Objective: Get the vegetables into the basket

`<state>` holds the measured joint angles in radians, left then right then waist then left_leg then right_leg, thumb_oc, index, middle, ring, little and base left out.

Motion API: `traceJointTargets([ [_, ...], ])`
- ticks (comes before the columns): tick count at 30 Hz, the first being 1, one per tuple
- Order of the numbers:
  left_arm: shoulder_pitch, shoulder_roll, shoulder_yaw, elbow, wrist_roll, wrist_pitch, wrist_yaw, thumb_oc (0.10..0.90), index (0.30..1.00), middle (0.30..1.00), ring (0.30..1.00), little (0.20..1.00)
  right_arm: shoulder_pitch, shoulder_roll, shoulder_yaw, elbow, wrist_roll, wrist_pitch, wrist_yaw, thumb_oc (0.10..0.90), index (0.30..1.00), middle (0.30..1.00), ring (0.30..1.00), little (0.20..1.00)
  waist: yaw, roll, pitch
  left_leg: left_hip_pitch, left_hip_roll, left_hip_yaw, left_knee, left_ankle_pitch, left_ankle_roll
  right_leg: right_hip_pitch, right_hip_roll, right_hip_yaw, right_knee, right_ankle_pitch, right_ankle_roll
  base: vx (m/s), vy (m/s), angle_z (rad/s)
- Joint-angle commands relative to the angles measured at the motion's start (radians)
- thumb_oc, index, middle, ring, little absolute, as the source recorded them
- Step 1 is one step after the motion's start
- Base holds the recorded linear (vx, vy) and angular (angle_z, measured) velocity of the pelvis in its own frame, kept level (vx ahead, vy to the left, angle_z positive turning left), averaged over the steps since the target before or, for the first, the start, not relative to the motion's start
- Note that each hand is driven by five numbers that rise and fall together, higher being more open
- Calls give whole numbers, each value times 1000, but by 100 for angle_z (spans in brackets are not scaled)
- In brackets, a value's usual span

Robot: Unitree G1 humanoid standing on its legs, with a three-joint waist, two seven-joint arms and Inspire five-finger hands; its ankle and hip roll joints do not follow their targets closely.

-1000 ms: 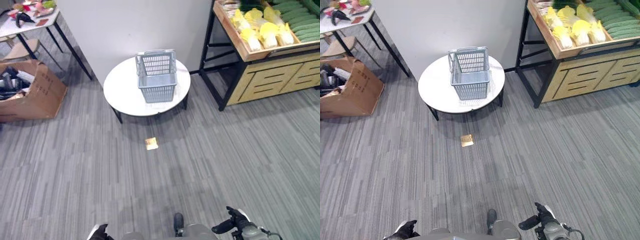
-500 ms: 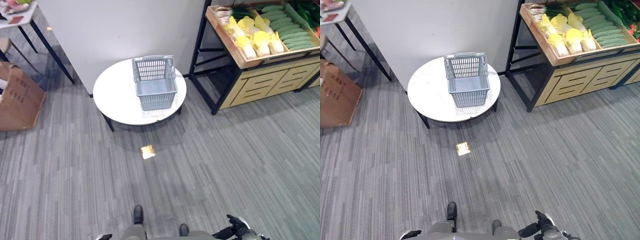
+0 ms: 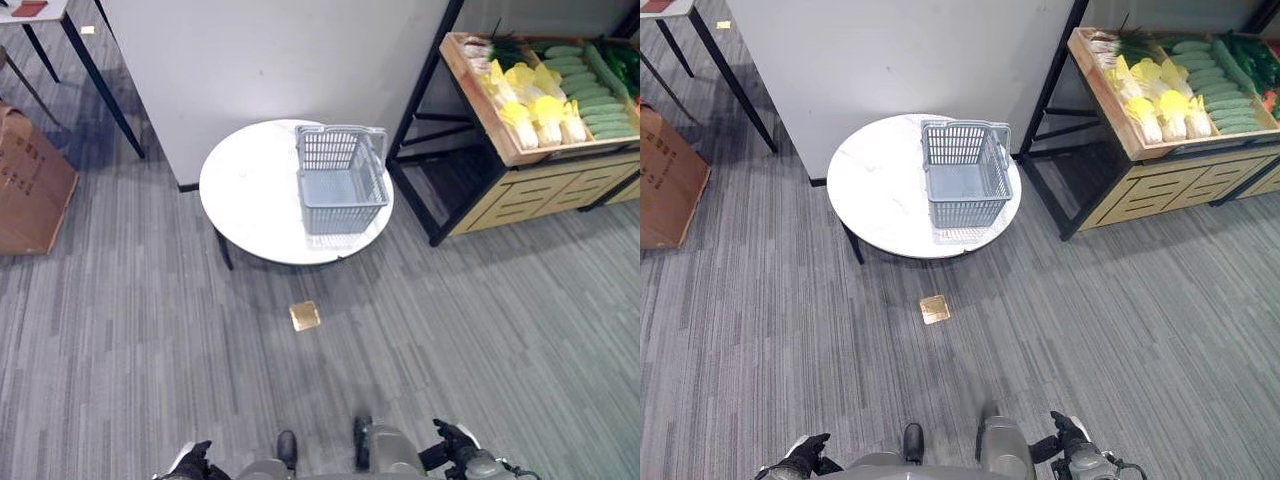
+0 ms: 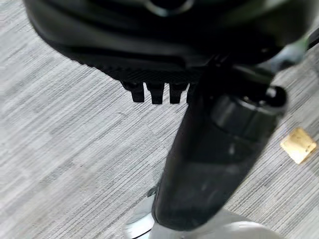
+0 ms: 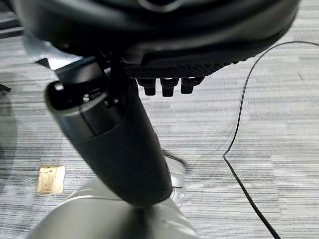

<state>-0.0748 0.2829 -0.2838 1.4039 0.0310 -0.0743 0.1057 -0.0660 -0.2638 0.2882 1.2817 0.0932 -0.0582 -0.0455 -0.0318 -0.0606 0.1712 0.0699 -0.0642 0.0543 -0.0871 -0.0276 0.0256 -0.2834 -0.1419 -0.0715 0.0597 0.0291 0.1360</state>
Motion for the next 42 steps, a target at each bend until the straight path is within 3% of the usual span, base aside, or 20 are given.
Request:
traceJointTargets([
  [1,1,9,12,-29,12,-26,3,900,1000,1000,1000,1000,-23,-19,9,-3,-10,-20,0,900,1000,1000,1000,1000,-18,2,43,42,99,-26,74,-63,-41,20,-48,12,-32,189,50,239,-93,43],
  [4,4,7,19,-34,-3,-28,-4,900,1000,1000,1000,1000,-12,-25,11,-7,-13,-19,5,900,1000,1000,1000,1000,-29,2,28,84,111,-71,86,-89,-61,32,-29,52,-24,186,42,336,-214,62],
  [5,8,-2,23,-26,-5,-26,-6,900,1000,1000,1000,1000,-17,-39,12,-6,-12,-19,9,900,1000,1000,1000,1000,-29,18,3,102,150,-86,103,-68,-85,45,-3,18,-3,161,18,375,-301,73],
  [6,8,-3,23,-26,-5,-26,-6,900,1000,1000,1000,1000,-17,-39,12,-6,-12,-19,9,900,1000,1000,1000,1000,-30,19,3,102,152,-87,103,-68,-85,46,-2,17,-2,161,17,382,-336,61],
  [10,10,-9,23,-22,-11,-22,-9,900,1000,1000,1000,1000,-17,-63,13,-4,-1,-27,13,900,1000,1000,1000,1000,-32,42,-5,59,195,-119,219,35,-130,67,44,-18,42,88,-32,224,-245,22],
  [11,0,-10,19,-23,-16,-20,-8,900,1000,1000,1000,1000,-22,-76,8,-4,8,-30,9,900,1000,1000,1000,1000,-32,44,5,21,196,-131,287,98,-144,86,54,-32,54,64,-52,160,-213,-8],
  [12,0,-10,19,-23,-16,-20,-8,900,1000,1000,1000,1000,-22,-76,8,-4,8,-30,9,900,1000,1000,1000,1000,-34,44,5,20,195,-133,288,97,-145,86,53,-34,54,63,-52,173,-233,2],
  [14,-6,-14,12,-26,-17,-18,-6,900,1000,1000,1000,1000,-20,-94,-12,8,24,-28,1,900,1000,1000,1000,1000,-40,42,13,-21,208,-104,376,158,-151,125,59,-51,58,30,-81,188,-181,23],
  [17,-7,-19,4,-26,-15,-19,-6,900,1000,1000,1000,1000,-19,-99,-27,22,34,-27,-5,900,1000,1000,1000,1000,-38,42,16,-54,200,-82,366,161,-143,150,57,-54,50,19,-82,167,-80,26],
  [20,-2,-26,-6,-32,-8,-21,-3,900,1000,1000,1000,1000,-13,-102,-27,31,20,-21,-10,900,1000,1000,1000,1000,-22,38,14,-168,188,-25,220,82,-123,201,41,-43,18,-7,-63,264,-9,30],
  [24,0,-27,-9,-32,-8,-25,2,900,1000,1000,1000,1000,-11,-100,-20,27,7,-24,-14,900,1000,1000,1000,1000,6,61,16,-252,210,-39,93,183,-137,250,56,-8,5,-31,-59,219,117,9],
  [27,11,-24,-2,-25,-7,-24,-2,900,1000,1000,1000,1000,-10,-94,-17,28,-2,-23,-9,900,1000,1000,1000,1000,15,62,12,-231,202,-60,87,175,-131,273,59,23,12,-48,-55,184,140,-96],
  [30,23,-27,-1,-12,11,-21,-7,900,1000,1000,1000,1000,3,-79,-24,41,-14,-16,-1,900,1000,1000,1000,1000,10,49,-8,-191,175,-30,85,139,-109,287,25,57,23,-43,-31,217,321,-73],
  [31,27,-27,-6,-11,21,-20,-8,900,1000,1000,1000,1000,2,-67,-22,42,-17,-14,1,900,1000,1000,1000,1000,9,35,-11,-181,155,-7,108,106,-90,283,-1,80,23,-18,-8,138,327,-46],
  [34,26,-22,-9,-19,24,-21,-8,900,1000,1000,1000,1000,-1,-51,-11,38,-24,-12,5,900,1000,1000,1000,1000,16,20,-10,-173,132,21,131,67,-63,260,-27,106,44,6,14,82,244,-27],
  [36,14,-2,0,-24,21,-17,-3,900,1000,1000,1000,1000,-13,-36,1,24,-21,-11,7,900,1000,1000,1000,1000,19,12,7,-161,114,34,142,47,-37,210,-34,120,142,67,25,21,207,-27],
  [38,14,-2,0,-24,21,-17,-3,900,1000,1000,1000,1000,-14,-36,1,24,-21,-11,7,900,1000,1000,1000,1000,20,11,8,-161,114,35,142,47,-37,209,-34,121,143,67,25,-7,94,-26],
  [40,11,6,-1,-28,16,-15,-3,900,1000,1000,1000,1000,-21,-26,9,8,-15,-12,3,900,1000,1000,1000,1000,21,21,25,-143,110,36,139,39,-22,166,-25,106,248,88,21,13,145,-5],
  [42,13,11,2,-22,17,-12,-6,900,1000,1000,1000,1000,-21,-22,12,-1,-14,-12,2,900,1000,1000,1000,1000,27,20,22,-114,111,46,127,28,-25,146,-54,53,198,91,20,73,26,-4],
])
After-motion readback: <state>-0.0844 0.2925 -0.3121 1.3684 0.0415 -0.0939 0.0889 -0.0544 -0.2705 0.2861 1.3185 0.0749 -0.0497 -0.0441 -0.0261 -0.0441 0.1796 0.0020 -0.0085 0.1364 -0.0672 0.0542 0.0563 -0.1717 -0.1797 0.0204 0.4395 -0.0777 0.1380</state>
